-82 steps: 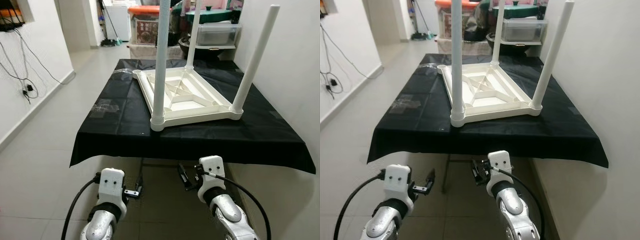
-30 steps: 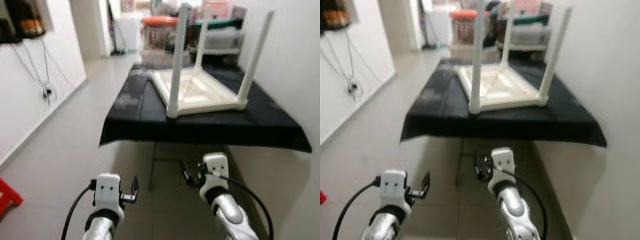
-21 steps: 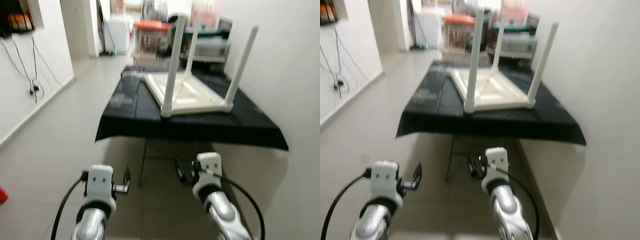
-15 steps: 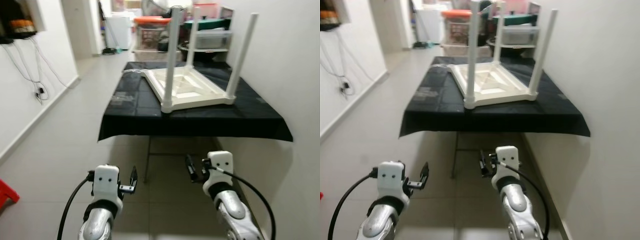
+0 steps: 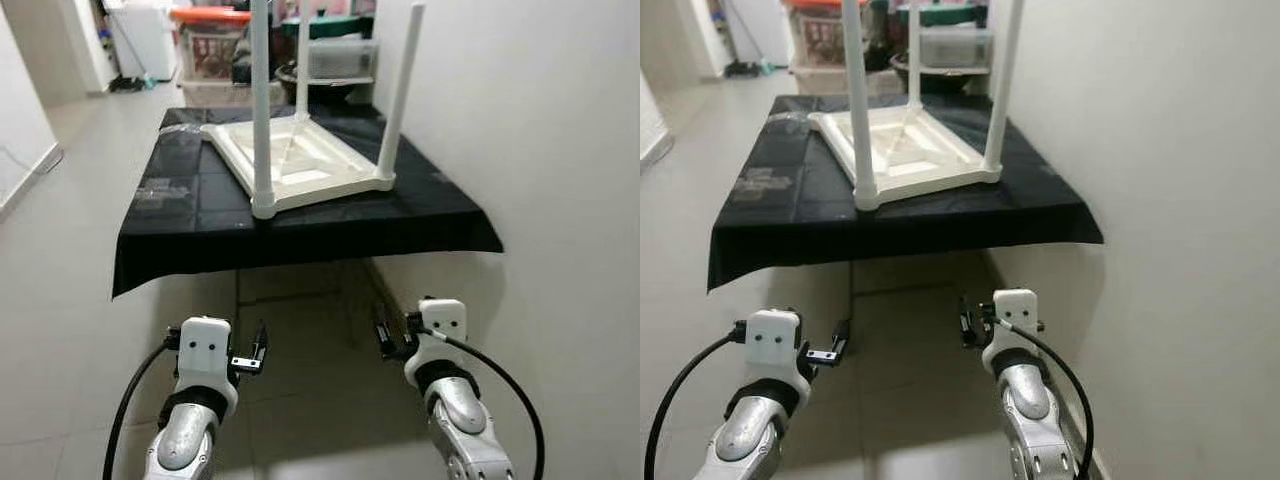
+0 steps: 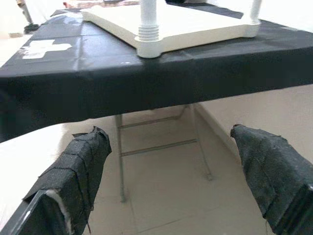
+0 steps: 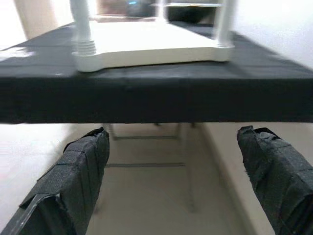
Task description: Building children table
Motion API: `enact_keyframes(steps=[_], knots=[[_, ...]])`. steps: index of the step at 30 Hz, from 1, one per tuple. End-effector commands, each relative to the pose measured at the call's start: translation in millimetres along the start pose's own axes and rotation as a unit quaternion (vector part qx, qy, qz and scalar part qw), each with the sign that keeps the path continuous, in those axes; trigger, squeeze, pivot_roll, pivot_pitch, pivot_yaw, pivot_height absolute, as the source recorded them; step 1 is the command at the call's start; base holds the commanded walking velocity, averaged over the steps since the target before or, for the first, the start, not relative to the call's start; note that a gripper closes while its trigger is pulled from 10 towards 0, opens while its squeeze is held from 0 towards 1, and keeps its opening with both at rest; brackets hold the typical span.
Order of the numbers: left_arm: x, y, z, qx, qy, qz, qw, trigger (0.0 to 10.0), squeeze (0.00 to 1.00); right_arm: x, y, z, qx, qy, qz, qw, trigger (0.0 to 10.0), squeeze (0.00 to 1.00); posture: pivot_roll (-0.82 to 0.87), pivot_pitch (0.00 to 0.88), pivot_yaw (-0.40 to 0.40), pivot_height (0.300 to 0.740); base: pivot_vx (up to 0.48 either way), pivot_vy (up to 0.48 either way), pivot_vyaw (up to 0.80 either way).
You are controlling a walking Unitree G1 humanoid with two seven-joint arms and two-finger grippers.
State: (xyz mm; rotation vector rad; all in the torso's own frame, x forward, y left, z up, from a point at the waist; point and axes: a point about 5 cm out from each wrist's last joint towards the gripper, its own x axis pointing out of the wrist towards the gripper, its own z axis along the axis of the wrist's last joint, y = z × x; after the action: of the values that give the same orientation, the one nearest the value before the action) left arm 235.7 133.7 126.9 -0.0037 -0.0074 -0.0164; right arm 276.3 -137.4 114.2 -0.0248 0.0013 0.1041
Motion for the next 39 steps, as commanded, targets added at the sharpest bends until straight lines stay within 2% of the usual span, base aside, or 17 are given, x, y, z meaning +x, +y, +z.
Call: enact_keyframes(steps=[1, 9, 39], knots=[[-1.2, 1.1, -0.7, 0.004, 0.005, 0.004, 1.0, 10.0, 0.0, 0.9, -0.5, -0.4, 0.0, 0.001, 0.001, 1.0, 10.0, 0.0, 0.07, 0.0, -0.059, 0.74, 0.304, 0.0, 0.0], [-0.3, 1.0, 0.5, 0.003, 0.003, 0.004, 1.0, 10.0, 0.0, 1.3, 8.3, 0.4, 0.006, -0.001, 0.032, 0.999, 10.0, 0.0, 0.07, 0.0, -0.058, 0.74, 0.302, 0.0, 0.0], [-0.5, 3.4, 2.5, 0.003, 0.002, 0.008, 1.0, 10.0, 0.0, 3.4, 6.9, 1.1, 0.008, -0.003, 0.021, 1.0, 10.0, 0.0, 0.07, 0.0, -0.054, 0.74, 0.301, 0.0, 0.0]])
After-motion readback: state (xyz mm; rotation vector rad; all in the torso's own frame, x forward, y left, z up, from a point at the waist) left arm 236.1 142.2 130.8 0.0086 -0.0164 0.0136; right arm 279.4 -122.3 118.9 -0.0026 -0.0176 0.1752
